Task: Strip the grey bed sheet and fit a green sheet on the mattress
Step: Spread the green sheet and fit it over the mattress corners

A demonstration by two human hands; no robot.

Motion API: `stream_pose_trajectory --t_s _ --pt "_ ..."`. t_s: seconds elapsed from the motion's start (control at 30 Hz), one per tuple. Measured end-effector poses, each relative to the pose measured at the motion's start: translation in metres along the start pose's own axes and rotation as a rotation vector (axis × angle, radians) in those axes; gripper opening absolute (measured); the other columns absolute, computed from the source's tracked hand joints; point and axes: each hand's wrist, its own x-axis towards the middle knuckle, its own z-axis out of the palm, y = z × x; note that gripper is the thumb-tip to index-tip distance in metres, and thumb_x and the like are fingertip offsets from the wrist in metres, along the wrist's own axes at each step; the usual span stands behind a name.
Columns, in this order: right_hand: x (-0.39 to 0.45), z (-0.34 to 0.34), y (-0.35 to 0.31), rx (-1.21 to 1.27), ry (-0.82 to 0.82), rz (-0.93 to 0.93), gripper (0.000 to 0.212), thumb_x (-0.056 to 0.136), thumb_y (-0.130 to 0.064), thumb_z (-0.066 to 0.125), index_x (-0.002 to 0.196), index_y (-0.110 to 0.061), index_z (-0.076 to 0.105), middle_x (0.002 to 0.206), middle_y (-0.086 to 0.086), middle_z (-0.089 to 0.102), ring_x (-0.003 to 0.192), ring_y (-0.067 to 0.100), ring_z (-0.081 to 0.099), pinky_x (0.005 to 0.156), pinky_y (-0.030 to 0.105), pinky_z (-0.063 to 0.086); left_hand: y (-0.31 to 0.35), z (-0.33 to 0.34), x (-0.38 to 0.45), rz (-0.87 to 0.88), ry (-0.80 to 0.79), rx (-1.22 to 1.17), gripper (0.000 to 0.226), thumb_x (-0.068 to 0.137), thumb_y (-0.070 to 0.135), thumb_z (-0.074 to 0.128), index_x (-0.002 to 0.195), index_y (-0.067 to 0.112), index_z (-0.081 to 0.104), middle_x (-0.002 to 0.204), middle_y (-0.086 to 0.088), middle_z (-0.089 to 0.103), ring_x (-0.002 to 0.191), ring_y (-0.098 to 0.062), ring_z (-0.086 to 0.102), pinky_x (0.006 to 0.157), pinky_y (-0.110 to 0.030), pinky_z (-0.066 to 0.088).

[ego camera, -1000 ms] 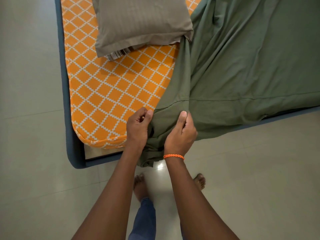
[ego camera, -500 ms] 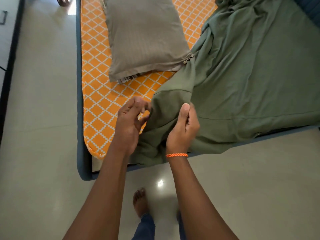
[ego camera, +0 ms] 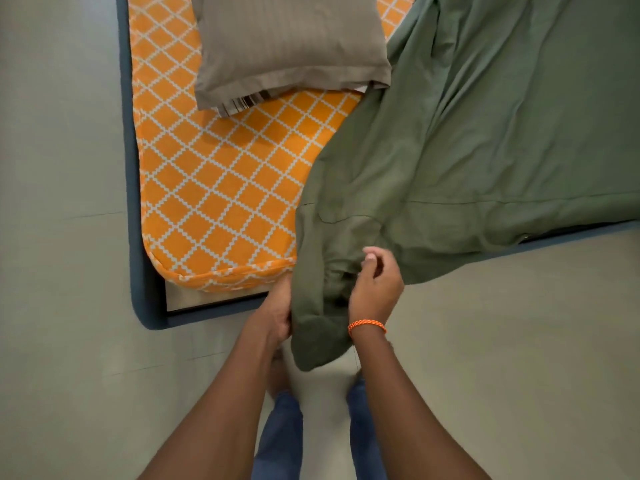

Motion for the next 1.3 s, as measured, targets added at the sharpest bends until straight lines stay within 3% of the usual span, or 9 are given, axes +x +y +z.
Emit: stream_pose_trajectory --t_s 0.1,0.23,0.3,0.43,0.77,0.9,1.03,1.2,1.3 --pt "-0.004 -0.004 0.014 -0.103 0.034 0.102 0.018 0.100 -0.014 0.054 0.106 -0.018 0.070 0.107 -0.001 0.065 0.093 0.011 0.060 0.091 0.042 0.051 0.015 -0.004 -0.002 0.141 0.093 -0.106 0.044 0.107 0.029 0.049 0.089 0.010 0.084 0.098 -0.012 0.080 0.082 -0.026 0.077 0.079 -0.035 0.064" --pt "-0.013 0.020 0.012 0.000 -0.483 0.482 0.067 0.100 -0.060 0.052 0.152 -0.019 0.044 0.148 0.005 0.050 0.135 0.022 0.050 0.117 0.045 0.040 0.042 -0.014 -0.007 0.456 0.222 0.008 0.046 0.108 0.045 0.053 0.118 0.006 0.077 0.117 -0.017 0.077 0.109 -0.035 0.074 0.101 -0.055 0.057" --pt "-0.019 0.031 0.000 0.087 -0.585 0.583 0.061 0.094 -0.065 0.058 0.131 -0.016 0.062 0.129 0.006 0.068 0.117 0.022 0.063 0.106 0.043 0.049 0.051 -0.014 -0.014 0.563 0.253 0.038 0.046 0.107 0.045 0.054 0.119 0.007 0.077 0.116 -0.018 0.077 0.112 -0.037 0.073 0.102 -0.059 0.055" --pt "-0.021 0.035 -0.031 0.141 -0.522 0.414 0.028 0.093 -0.011 0.069 0.066 -0.017 0.071 0.065 -0.001 0.069 0.068 0.015 0.061 0.070 0.026 0.047 0.067 -0.008 -0.038 0.652 0.142 -0.013 0.047 0.109 0.041 0.052 0.130 0.004 0.071 0.130 -0.018 0.072 0.124 -0.035 0.067 0.108 -0.056 0.052" --pt "-0.043 -0.051 -0.073 -0.654 -0.389 0.037 0.031 0.099 -0.040 0.056 0.102 -0.014 0.072 0.106 0.017 0.070 0.102 0.039 0.065 0.077 0.039 0.049 0.156 0.015 -0.127 0.929 0.399 -0.035 0.033 0.109 0.035 0.056 0.085 0.017 0.071 0.086 0.005 0.072 0.077 -0.008 0.064 0.076 -0.028 0.053" --pt "-0.055 -0.074 -0.088 -0.682 -0.443 0.042 0.038 0.099 -0.044 0.054 0.097 -0.011 0.073 0.102 0.017 0.072 0.100 0.039 0.067 0.082 0.040 0.055 0.201 0.032 -0.169 1.169 0.634 0.482 0.050 0.110 0.032 0.051 0.064 0.022 0.037 0.065 0.007 0.033 0.060 -0.007 0.028 0.059 -0.031 0.025" --pt "-0.057 -0.069 -0.121 -0.586 -0.546 -0.085 0.037 0.097 -0.047 0.057 0.103 -0.017 0.077 0.099 0.015 0.073 0.097 0.038 0.068 0.081 0.040 0.056 0.211 0.044 -0.196 1.382 0.868 1.139 0.043 0.111 0.039 0.044 0.091 0.008 0.067 0.098 -0.006 0.058 0.096 -0.021 0.044 0.083 -0.040 0.036" --pt "-0.062 -0.051 -0.122 -0.610 -1.204 0.055 0.028 0.096 -0.043 0.063 0.109 -0.021 0.076 0.077 0.004 0.071 0.056 0.021 0.061 0.064 0.031 0.059 0.171 0.029 -0.160 1.047 0.929 1.663 0.049 0.092 0.047 0.064 0.136 0.027 0.060 0.143 -0.004 0.047 0.133 -0.036 0.035 0.101 -0.055 0.035" --pt "-0.063 -0.046 -0.102 -0.611 -1.155 0.035 0.020 0.092 -0.036 0.064 0.090 -0.020 0.076 0.074 0.004 0.074 0.056 0.017 0.062 0.079 0.040 0.063 0.125 0.012 -0.128 0.673 0.891 1.724 0.079 0.088 0.033 0.072 0.158 0.029 0.036 0.161 -0.004 0.032 0.152 -0.035 0.017 0.114 -0.065 0.027"
